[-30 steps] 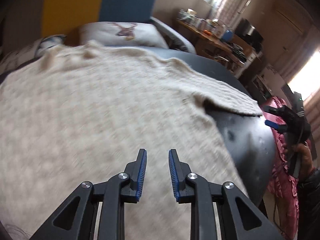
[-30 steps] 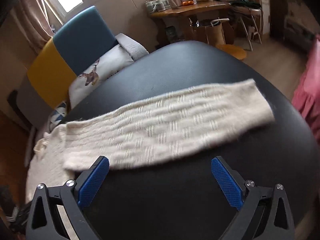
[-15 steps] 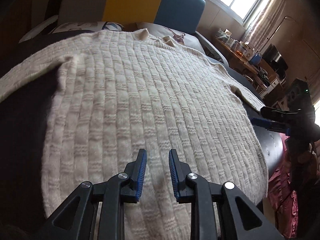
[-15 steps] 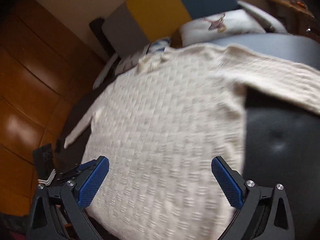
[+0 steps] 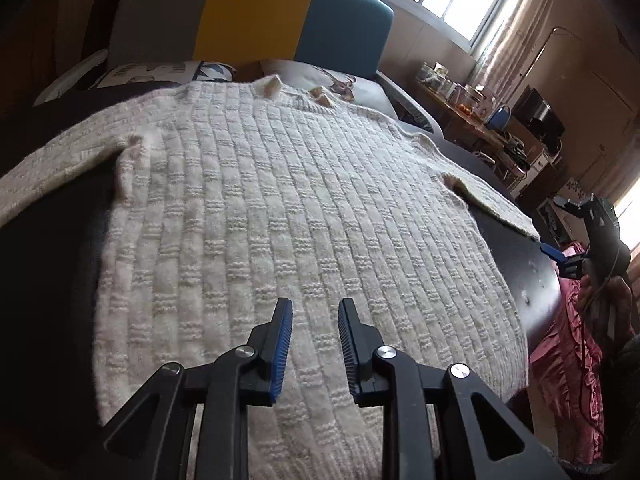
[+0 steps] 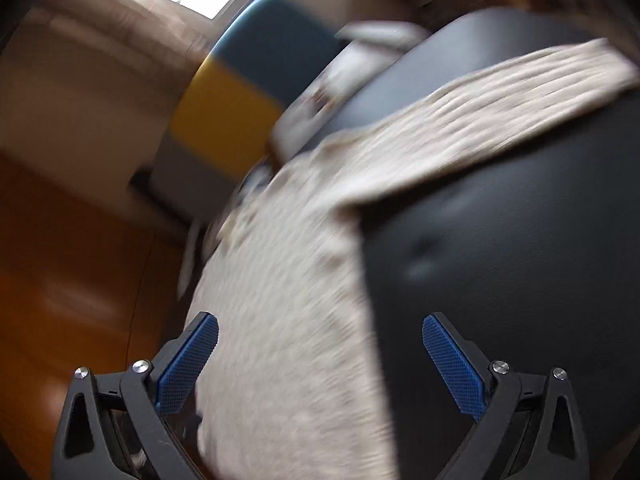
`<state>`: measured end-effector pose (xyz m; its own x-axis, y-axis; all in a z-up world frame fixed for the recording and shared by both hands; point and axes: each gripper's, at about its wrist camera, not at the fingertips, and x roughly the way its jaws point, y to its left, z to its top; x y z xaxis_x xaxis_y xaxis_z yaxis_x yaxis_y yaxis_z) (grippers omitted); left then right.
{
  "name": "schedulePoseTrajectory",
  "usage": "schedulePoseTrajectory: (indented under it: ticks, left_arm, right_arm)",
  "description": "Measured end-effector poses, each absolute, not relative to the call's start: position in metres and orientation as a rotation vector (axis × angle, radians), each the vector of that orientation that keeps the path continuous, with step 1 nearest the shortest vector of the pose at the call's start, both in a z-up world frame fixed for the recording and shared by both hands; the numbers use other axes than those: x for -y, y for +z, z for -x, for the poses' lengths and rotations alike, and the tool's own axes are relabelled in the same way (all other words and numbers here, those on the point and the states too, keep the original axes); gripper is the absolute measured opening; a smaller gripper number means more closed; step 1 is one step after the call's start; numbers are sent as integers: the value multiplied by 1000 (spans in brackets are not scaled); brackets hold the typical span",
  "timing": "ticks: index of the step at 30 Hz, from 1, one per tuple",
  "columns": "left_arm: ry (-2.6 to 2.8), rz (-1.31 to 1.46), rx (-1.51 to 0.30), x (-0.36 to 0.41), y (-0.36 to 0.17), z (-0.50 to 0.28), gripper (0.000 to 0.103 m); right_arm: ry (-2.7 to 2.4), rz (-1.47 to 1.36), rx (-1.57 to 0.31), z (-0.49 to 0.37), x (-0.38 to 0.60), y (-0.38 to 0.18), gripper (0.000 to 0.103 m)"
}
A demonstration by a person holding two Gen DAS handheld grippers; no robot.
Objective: Fold clothes
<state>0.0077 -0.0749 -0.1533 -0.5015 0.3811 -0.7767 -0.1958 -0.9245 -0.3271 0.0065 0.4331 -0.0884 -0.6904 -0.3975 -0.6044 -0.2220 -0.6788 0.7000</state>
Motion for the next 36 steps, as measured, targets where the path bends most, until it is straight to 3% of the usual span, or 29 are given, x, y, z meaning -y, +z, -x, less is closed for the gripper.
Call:
schedulePoseTrajectory:
  ticks: [6,7,9,13,19,24,25,27,30,36]
  left_arm:
    - [2385,1407,200,31,-167,27,23]
    - [2376,1417,204,26,-169,33,23]
    - [2360,1436,213,17,-173,45,23]
    - [2353,1433,224,4,-174,64,23]
    - [2338,1429,239,1,-180,76,23]
    - [2339,1423,246,2,-180,75,23]
    - [2340,1423,249,2,-180,74,23]
    - [2338,1422,251,3,-180,73,23]
    - [2338,1416,245,3,-181,71,23]
    - [2346,1431,202,-2,-180,72,23]
  right_arm:
    - [-2731,-1166,1527,11,-570,-105,102]
    - [-2773,-1159,1572,15,-587,-110,100]
    - [-2839,-1197,1635,23,-614,-120,83]
    - [-2841,-1194,1765,38,-644,-139,78]
    - [-2972,-1181,1636,66,-636,-137,78]
    - [-3176,-1401,1345,84,-619,-135,60]
    - [-3190,-1420,1316,86,-618,-136,49]
    - [-3179,-1425,1324,87,-619,-138,12]
    - [-3144,-1396,1377,86,-623,-140,12]
    - [-3173,-1373,1256,88,-611,-131,11]
